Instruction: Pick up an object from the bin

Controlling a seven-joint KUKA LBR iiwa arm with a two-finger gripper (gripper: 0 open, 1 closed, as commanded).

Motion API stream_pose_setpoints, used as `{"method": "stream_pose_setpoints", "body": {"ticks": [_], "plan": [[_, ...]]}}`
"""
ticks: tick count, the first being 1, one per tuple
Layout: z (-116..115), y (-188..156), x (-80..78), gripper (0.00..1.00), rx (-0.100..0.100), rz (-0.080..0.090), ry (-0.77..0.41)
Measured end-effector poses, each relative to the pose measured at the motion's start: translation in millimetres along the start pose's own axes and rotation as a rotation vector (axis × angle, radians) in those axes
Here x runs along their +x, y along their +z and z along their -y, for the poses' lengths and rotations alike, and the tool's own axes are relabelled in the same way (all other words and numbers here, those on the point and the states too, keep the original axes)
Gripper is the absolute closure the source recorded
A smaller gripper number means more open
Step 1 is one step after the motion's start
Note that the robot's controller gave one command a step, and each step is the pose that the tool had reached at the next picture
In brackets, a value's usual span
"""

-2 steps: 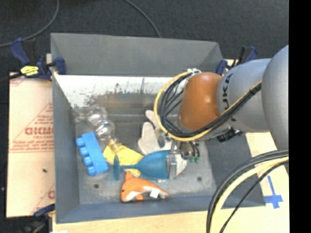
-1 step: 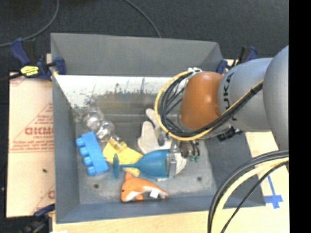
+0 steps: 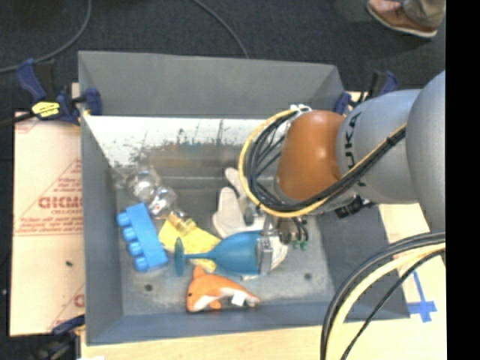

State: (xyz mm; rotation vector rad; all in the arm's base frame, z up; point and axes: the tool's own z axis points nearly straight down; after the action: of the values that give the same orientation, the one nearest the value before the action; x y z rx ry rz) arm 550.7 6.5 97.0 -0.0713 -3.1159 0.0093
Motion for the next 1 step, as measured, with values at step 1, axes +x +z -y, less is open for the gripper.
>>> {"method": "stream_pose_setpoints", "body": {"ticks": [1], "plan": [[0.0,0.1,0.0,1.0,0.0,0.0,-0.001]]}}
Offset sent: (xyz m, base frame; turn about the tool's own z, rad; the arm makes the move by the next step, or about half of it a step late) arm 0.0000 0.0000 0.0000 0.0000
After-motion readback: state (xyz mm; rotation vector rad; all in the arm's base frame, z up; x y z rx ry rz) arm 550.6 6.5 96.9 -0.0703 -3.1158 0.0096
